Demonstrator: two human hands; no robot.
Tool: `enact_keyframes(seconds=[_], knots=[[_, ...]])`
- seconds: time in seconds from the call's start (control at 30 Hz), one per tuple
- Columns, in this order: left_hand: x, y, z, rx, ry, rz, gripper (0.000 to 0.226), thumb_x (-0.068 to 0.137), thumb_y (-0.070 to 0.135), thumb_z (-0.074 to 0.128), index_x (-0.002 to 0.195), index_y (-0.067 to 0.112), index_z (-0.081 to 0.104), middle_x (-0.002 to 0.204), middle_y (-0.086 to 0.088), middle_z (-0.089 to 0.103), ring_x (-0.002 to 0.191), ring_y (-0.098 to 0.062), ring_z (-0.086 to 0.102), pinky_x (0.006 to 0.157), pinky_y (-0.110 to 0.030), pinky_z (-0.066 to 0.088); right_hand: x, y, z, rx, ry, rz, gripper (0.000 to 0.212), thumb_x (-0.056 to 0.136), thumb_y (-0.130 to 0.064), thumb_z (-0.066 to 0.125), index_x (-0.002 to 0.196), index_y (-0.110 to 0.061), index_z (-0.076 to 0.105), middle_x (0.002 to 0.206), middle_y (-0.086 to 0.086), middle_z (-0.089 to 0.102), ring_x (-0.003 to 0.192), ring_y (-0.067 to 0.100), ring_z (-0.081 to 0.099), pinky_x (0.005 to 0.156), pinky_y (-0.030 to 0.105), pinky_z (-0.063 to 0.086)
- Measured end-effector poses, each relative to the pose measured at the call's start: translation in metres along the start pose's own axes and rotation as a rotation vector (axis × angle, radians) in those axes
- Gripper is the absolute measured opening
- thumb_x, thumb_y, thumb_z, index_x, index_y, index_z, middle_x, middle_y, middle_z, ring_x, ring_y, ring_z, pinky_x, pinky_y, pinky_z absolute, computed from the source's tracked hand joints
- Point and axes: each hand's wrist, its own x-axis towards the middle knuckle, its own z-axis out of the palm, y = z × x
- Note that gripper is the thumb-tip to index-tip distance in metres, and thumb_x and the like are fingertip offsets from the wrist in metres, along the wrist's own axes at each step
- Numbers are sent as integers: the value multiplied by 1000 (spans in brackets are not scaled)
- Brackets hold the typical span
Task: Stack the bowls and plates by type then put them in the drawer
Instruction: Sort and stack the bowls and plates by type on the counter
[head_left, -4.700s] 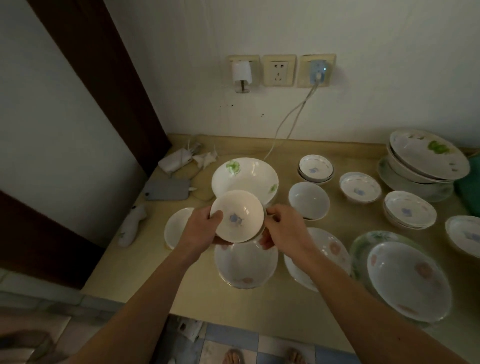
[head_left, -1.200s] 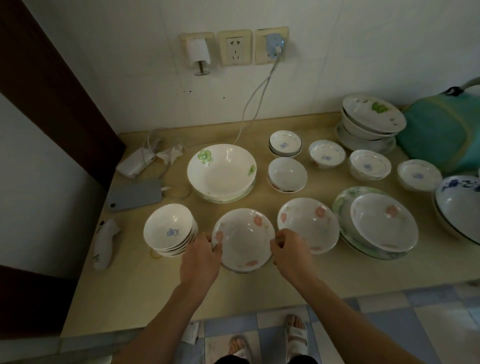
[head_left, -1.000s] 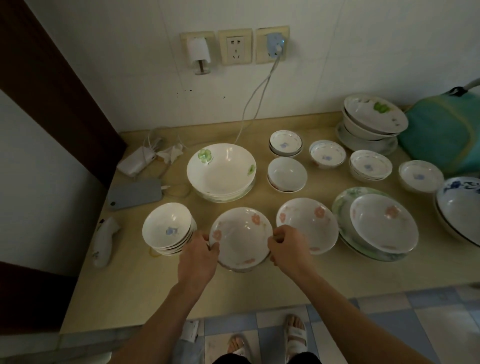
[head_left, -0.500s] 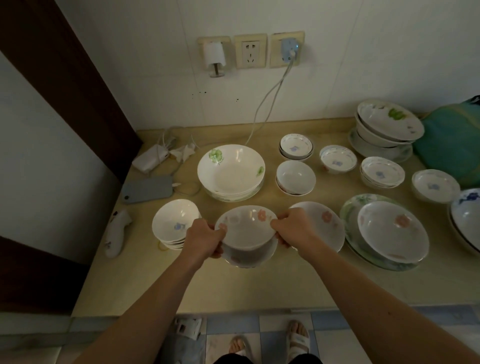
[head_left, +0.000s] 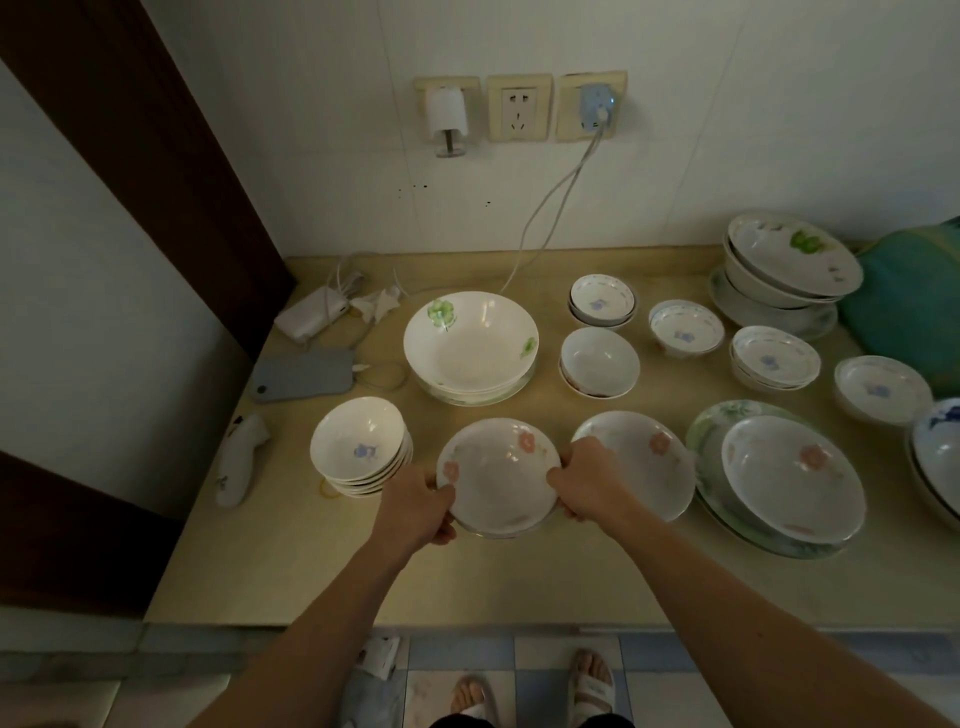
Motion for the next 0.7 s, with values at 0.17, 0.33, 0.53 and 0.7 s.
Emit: enact_keyframes(seconds=[0.17,0.33,0.53,0.7], knots=[[0,-3,2,84,0,14,21,99,28,56,102,12,69,69,-7,70,47,-18,69,44,-26,52,-2,1,2,-86,-5,17,37,91,-14,54,122,6,60,94,17,71,75,26,70,58,31,56],[1,-8,4,-120,-22,-42,27,99,22,60,118,3,64,100,-17,72,73,-30,75,55,-35,62,-11,-8,4,-194,20,-13,34,92,-17,52,121,-2,63,117,15,68,102,31,67,88,42,57],[-6,10,2,-194,-18,76,17,97,13,60,110,3,69,88,-8,75,68,-21,76,55,-32,62,-22,-9,-17,-10,113,-76,20,90,-11,52,97,-6,69,77,9,73,70,23,73,65,42,64],[-2,64,6,-194,-45,255,9,96,12,62,99,13,70,86,-4,76,69,-19,76,57,-33,63,-36,2,-62,171,271,-186,18,93,-19,59,84,-34,65,58,-10,71,46,1,64,46,17,47]])
